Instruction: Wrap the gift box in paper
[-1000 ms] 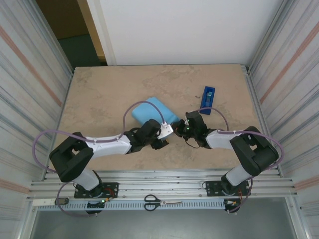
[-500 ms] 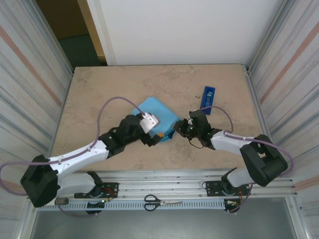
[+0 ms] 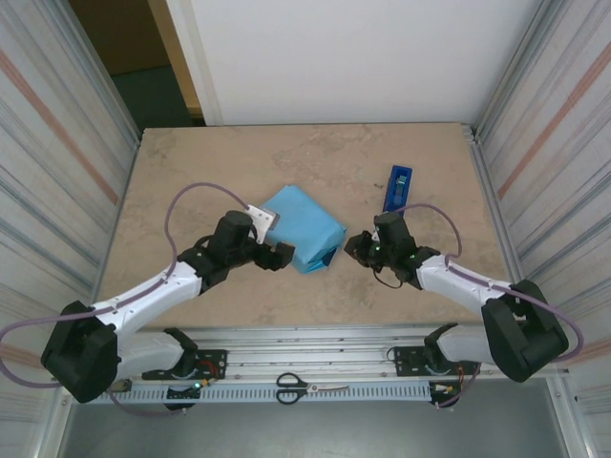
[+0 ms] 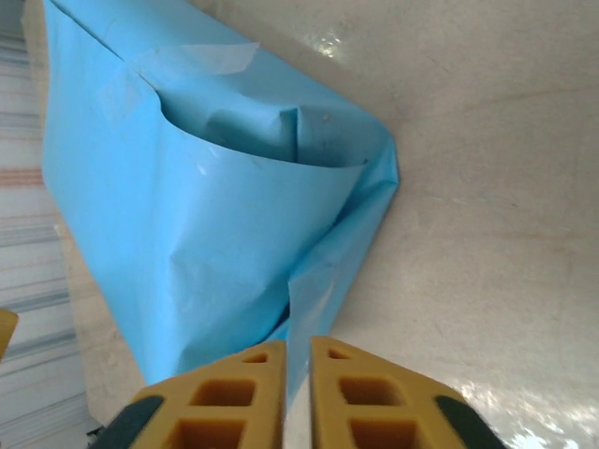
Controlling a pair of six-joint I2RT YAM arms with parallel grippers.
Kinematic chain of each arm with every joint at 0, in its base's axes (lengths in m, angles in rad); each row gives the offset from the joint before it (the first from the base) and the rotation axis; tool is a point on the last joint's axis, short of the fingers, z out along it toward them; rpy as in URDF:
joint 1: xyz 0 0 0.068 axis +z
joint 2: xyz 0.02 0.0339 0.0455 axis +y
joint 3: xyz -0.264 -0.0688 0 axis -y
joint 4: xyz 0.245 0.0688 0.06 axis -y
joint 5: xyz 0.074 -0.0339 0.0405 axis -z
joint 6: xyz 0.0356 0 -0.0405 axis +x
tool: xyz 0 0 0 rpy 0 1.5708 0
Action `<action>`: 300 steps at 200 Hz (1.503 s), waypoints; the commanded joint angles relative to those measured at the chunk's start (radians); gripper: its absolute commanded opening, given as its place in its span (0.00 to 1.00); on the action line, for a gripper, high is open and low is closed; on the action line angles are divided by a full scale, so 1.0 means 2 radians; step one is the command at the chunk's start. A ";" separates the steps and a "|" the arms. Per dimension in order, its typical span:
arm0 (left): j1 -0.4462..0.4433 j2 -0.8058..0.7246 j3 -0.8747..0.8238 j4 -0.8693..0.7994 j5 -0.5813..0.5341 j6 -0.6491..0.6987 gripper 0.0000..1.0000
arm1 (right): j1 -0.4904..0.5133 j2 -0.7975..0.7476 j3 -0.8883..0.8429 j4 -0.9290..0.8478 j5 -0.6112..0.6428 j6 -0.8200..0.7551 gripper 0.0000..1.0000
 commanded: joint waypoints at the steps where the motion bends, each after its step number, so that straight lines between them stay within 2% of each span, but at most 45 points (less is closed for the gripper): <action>1: 0.032 0.014 0.014 -0.028 0.046 -0.055 0.86 | 0.012 -0.012 -0.017 -0.044 0.009 -0.010 0.07; 19: 0.041 0.035 0.048 -0.042 0.071 -0.043 0.77 | 0.030 -0.001 -0.030 -0.028 0.002 0.002 0.02; 46: 0.041 0.093 0.117 -0.067 0.100 -0.007 0.48 | 0.055 0.038 -0.033 0.017 -0.005 0.023 0.00; 59: 0.040 0.131 0.157 -0.090 0.107 0.010 0.38 | 0.061 0.060 -0.030 0.051 -0.009 0.032 0.00; 88: 0.034 0.221 0.242 -0.147 0.120 0.048 0.30 | 0.066 0.107 -0.016 0.108 -0.016 0.050 0.00; 131: 0.002 0.303 0.292 -0.194 0.095 0.095 0.28 | 0.068 0.144 0.000 0.158 -0.024 0.075 0.00; 193: -0.014 0.322 0.284 -0.210 0.049 0.118 0.28 | 0.062 0.165 0.018 0.186 -0.023 0.078 0.00; 236: -0.015 0.325 0.286 -0.214 0.046 0.123 0.28 | 0.059 0.169 0.021 0.207 -0.038 0.086 0.00; 269: -0.020 0.330 0.285 -0.216 0.043 0.126 0.27 | 0.061 0.155 0.027 0.195 -0.042 0.085 0.00; 300: -0.025 0.336 0.286 -0.218 0.041 0.127 0.27 | 0.069 0.138 0.046 0.135 -0.023 0.086 0.00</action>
